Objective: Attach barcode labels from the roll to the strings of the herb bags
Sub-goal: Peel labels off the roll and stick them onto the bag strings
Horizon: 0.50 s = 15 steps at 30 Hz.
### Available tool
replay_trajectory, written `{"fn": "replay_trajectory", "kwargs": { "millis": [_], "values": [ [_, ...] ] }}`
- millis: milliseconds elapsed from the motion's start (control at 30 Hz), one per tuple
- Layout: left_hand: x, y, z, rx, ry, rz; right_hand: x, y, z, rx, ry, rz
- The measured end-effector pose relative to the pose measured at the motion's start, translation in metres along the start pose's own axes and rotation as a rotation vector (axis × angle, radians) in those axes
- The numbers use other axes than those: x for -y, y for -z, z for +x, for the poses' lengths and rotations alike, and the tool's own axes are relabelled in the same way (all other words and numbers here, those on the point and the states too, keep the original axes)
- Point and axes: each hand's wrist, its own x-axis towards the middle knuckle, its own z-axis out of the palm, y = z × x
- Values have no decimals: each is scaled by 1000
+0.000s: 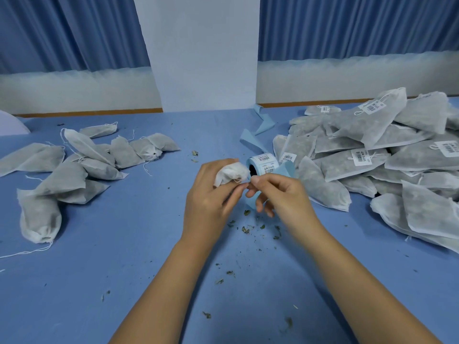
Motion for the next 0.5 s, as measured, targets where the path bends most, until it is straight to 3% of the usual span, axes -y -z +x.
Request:
{"fn": "replay_trajectory", "kwargs": {
  "millis": [233, 333, 400, 500],
  "values": [
    [-4, -1, -1, 30, 12, 11, 2, 2, 0, 16, -128, 176],
    [-8, 4, 4, 83, 350, -189, 0, 3, 1, -29, -189, 173],
    [-8, 9, 8, 116, 582, -338, -1, 6, 4, -143, -274, 198],
    [0, 18, 12, 87, 757, -403, 1, 15, 9, -281, -281, 187]
  ]
}}
